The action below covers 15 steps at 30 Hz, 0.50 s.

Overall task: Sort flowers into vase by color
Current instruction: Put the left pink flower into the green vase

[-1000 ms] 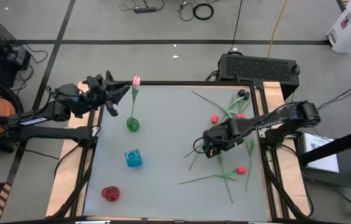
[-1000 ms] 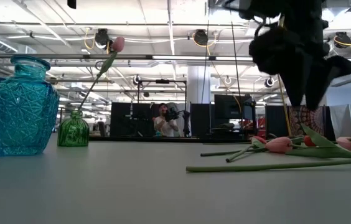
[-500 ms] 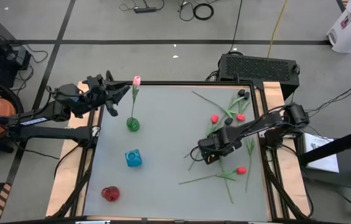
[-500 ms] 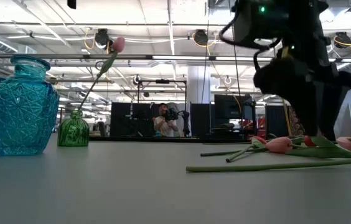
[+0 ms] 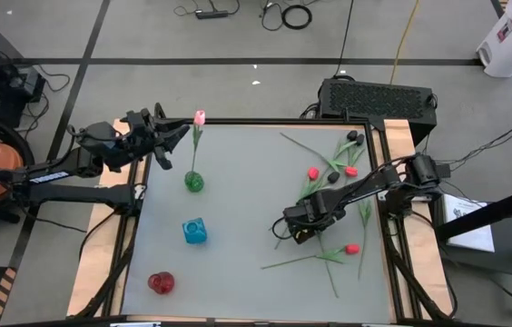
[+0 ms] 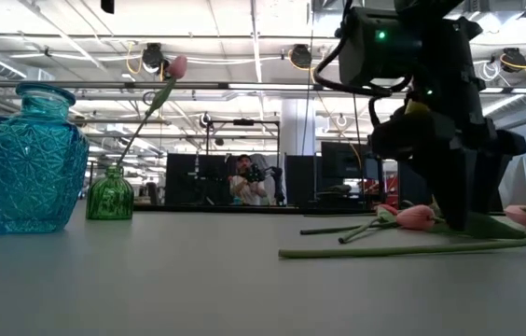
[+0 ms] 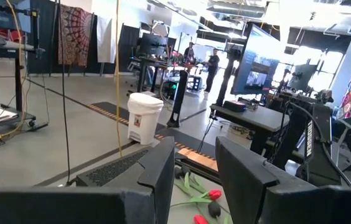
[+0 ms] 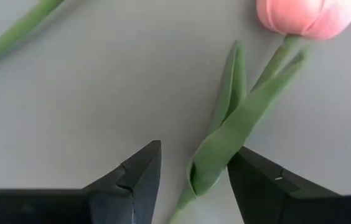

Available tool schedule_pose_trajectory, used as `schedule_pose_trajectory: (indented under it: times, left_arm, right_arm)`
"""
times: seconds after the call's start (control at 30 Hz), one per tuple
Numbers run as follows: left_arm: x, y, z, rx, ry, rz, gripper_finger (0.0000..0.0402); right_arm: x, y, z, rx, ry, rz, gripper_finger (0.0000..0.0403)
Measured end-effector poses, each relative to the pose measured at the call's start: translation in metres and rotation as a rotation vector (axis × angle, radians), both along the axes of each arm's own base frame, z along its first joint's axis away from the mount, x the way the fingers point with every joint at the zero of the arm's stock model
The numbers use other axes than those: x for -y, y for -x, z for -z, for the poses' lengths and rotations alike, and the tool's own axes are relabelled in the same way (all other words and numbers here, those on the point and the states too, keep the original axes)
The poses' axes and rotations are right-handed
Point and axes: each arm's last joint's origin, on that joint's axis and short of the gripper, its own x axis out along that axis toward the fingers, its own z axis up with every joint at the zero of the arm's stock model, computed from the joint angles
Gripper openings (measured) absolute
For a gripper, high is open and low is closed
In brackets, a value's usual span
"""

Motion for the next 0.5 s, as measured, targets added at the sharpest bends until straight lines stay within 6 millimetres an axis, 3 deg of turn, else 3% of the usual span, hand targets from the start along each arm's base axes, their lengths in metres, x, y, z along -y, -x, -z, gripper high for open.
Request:
schedule_pose_trajectory:
  times: [0.27, 0.5]
  left_arm:
    - [0.0000, 0.0000, 0.0001, -0.001, 0.000, 0.000, 0.0123]
    - [0.0000, 0.0000, 0.0002, -0.001, 0.000, 0.000, 0.0123]
  right_arm:
    - [0.0007, -0.0005, -0.0001, 0.005, 0.003, -0.001, 0.0169]
    - [0.0008, 0.0000, -0.0001, 0.000, 0.005, 0.001, 0.0122]
